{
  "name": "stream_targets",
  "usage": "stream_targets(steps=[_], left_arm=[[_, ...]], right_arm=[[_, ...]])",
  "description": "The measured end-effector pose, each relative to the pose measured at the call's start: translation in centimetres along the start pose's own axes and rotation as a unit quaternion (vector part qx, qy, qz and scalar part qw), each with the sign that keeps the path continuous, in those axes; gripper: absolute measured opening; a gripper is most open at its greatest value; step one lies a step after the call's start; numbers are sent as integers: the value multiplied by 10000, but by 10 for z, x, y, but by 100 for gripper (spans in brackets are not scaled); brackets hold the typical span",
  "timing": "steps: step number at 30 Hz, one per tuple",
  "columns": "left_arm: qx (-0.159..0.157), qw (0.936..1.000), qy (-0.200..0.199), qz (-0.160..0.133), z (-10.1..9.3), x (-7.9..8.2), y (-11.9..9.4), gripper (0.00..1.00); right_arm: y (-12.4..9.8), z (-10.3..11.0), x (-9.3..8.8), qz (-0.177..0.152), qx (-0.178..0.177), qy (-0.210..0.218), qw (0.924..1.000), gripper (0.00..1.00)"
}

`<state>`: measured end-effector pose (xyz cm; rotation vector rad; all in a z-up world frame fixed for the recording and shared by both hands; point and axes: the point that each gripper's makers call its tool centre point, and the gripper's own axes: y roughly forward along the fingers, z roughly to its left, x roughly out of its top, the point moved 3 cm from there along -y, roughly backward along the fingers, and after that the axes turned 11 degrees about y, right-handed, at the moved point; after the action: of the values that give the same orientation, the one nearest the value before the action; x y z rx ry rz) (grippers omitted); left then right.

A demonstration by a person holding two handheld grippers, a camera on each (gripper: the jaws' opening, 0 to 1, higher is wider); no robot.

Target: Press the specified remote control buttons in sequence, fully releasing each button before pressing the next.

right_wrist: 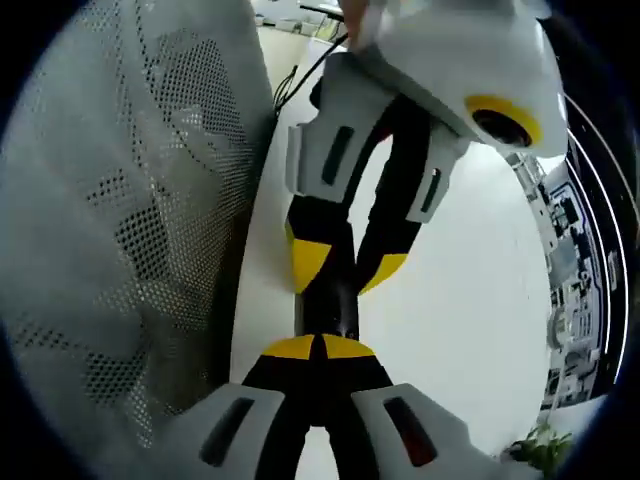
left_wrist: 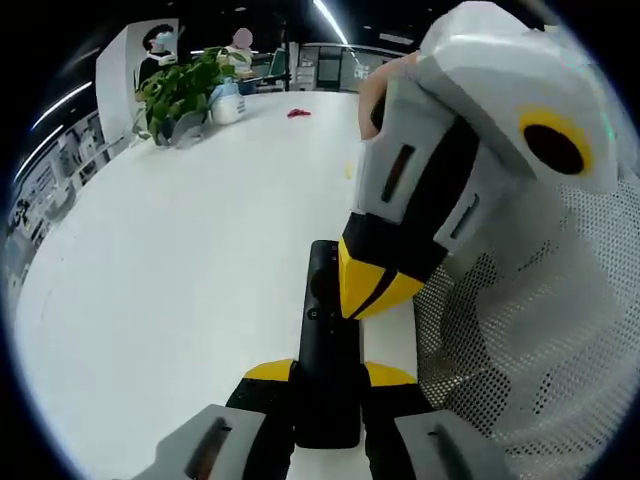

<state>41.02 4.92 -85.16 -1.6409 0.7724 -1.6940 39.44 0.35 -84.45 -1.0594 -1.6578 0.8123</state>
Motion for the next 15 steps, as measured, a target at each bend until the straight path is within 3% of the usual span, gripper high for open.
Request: stream_targets(steps=[3,4,6,7,8,11,13,15], left_arm=[[-1,10000,27,4,0,0,0,25],[0,10000,42,7,0,0,0,25],[9,10000,93,11,-1,0,0,25],[15,9999,162,13,-1,0,0,25],[17,9998,188,16,-1,0,0,25],[14,9997,246,20,-1,0,1,25],[14,9997,261,7,-1,0,1,25],[15,9996,295,-2,-1,0,1,25]], right_arm=[[0,1,-1,-7,-30,-215,9998,0],[-1,0,-1,-24,-10,-63,10000,0],[-1,-1,-1,-110,120,703,9974,0],[-1,-4,-1,-200,248,1319,9908,0],[-1,-6,-2,-260,338,1674,9850,0],[-1,-10,-5,-459,669,2784,9570,0],[-2,-11,-7,-408,814,3116,9458,0],[-1,-13,-8,-400,831,3212,9425,0]])
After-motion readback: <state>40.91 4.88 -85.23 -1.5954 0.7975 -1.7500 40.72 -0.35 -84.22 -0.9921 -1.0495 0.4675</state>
